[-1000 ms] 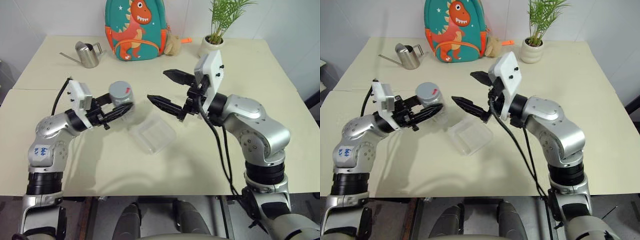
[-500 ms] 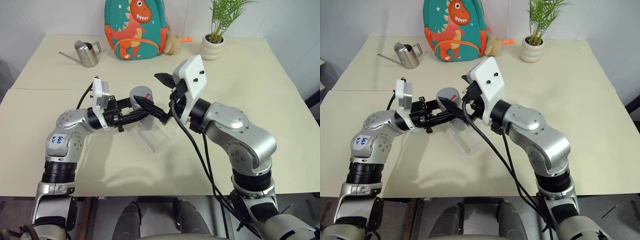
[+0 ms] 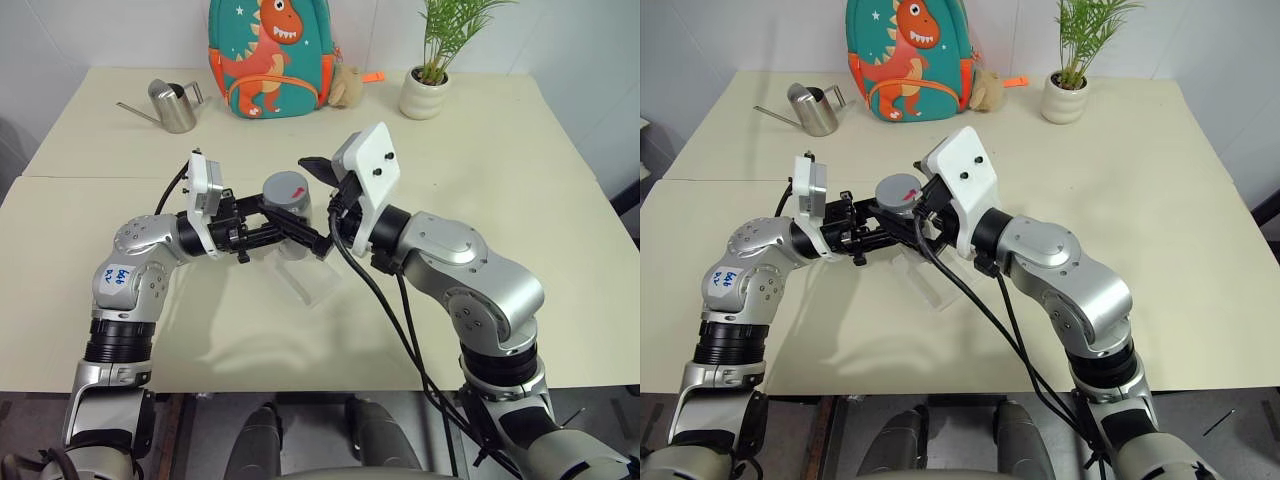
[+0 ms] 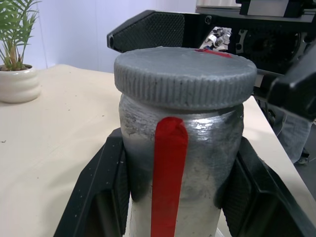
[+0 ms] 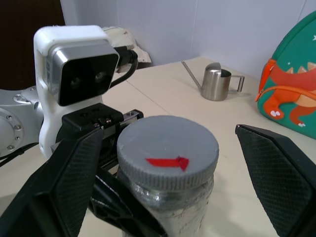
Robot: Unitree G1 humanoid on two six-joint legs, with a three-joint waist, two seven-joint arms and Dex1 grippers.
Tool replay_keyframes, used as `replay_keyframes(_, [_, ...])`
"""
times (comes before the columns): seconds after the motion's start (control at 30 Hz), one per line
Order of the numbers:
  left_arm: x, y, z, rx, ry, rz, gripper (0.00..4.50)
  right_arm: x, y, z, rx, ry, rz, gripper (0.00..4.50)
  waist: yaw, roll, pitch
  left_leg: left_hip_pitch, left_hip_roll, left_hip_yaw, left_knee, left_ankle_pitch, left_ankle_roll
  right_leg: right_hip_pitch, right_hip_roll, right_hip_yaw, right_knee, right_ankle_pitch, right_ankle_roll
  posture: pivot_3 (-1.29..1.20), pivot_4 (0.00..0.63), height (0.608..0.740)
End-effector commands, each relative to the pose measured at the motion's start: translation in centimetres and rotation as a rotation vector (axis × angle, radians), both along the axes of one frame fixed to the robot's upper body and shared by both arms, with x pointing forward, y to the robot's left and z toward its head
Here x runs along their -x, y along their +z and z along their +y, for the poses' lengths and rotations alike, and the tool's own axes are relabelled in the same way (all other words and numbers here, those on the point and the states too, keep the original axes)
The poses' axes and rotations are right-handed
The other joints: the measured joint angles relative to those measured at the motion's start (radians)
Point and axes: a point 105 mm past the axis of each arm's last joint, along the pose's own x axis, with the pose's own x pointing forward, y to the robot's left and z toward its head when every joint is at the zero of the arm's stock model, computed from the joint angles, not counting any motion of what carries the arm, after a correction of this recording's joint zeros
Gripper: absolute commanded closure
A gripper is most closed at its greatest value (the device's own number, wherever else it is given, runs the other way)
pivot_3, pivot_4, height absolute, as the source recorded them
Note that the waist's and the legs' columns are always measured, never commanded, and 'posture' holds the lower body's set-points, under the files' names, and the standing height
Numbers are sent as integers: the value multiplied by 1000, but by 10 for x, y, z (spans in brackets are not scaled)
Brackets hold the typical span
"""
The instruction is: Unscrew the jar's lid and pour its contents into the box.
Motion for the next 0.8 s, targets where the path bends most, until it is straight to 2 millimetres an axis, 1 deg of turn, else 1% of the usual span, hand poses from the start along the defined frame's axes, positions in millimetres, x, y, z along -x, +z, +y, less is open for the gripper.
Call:
replay_keyframes(0.03, [5,10,-2,-12,-17,-55,2541,8,11,1,-27,20,-59,0,0,0,0,0,0,0,0,0,0,0,0,0,0,0,0,0,150,740])
replay_keyframes(0.13, [5,10,-2,-16,-20,-54,2541,8,10,2,-24,23,-54,0,0,0,0,0,0,0,0,0,0,0,0,0,0,0,0,0,150,740])
replay_keyframes(0.17, [5,10,-2,-16,-21,-55,2541,9,10,2,-23,27,-53,185,0,0,0,0,0,0,0,0,0,0,0,0,0,0,0,0,150,740])
replay_keyframes(0.23, [5,10,-2,-18,-21,-56,2541,10,10,3,-23,34,-57,586,0,0,0,0,0,0,0,0,0,0,0,0,0,0,0,0,150,740])
replay_keyframes(0.33, [5,11,-3,-18,-23,-59,2541,11,9,4,-17,49,-53,1647,0,0,0,0,0,0,0,0,0,0,0,0,0,0,0,0,150,740])
replay_keyframes(0.37, [5,11,-3,-18,-23,-60,2541,11,8,4,-16,52,-51,1932,0,0,0,0,0,0,0,0,0,0,0,0,0,0,0,0,150,740])
replay_keyframes(0.63, [7,15,-4,-19,-34,-74,2541,16,6,8,4,126,-36,1982,0,0,0,0,0,0,0,0,0,0,0,0,0,0,0,0,150,740])
replay_keyframes(0.8, [10,16,-6,-29,-78,-76,2541,32,9,9,12,294,-34,1982,0,0,0,0,0,0,0,0,0,0,0,0,0,0,0,0,150,740])
